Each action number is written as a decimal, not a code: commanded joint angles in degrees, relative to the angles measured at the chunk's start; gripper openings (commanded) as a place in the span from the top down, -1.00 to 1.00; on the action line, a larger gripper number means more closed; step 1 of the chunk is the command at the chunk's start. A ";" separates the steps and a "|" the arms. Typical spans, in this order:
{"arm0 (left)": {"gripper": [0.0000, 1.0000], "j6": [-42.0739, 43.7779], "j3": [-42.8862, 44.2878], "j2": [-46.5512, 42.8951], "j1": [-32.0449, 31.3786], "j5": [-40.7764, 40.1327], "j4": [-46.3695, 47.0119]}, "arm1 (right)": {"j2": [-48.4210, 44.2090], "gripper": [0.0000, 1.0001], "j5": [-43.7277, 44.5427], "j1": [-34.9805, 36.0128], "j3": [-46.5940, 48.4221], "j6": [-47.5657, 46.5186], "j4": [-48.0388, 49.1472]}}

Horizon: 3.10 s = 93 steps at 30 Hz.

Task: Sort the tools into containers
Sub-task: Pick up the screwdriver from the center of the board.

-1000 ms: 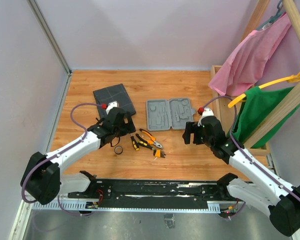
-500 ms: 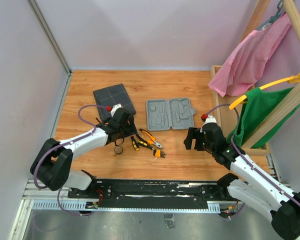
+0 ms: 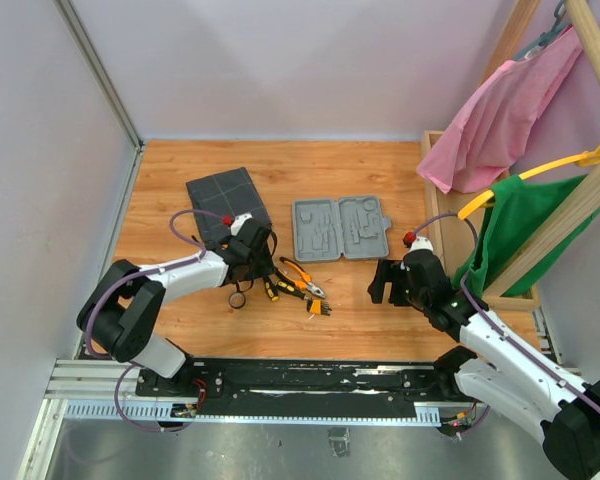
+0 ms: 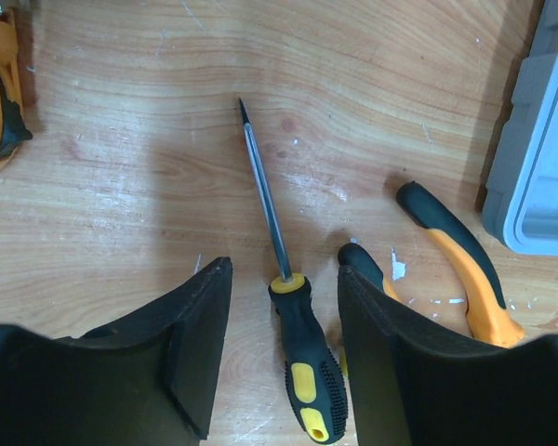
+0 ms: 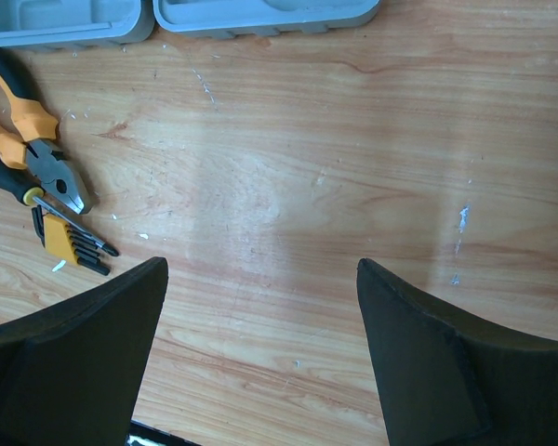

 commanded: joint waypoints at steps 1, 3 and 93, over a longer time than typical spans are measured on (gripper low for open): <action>-0.04 0.99 1.52 1.38 -0.80 -1.56 0.56 | 0.15 -0.68 0.02 -0.51 -0.55 1.24 -0.44; 0.07 0.96 1.34 1.87 -0.85 -1.43 0.59 | 0.10 -0.67 -0.01 -0.53 -0.74 1.40 -0.44; 0.99 3.62 -5.34 -21.03 -13.76 8.42 16.80 | 30.55 0.07 -27.57 17.48 5.60 11.49 51.71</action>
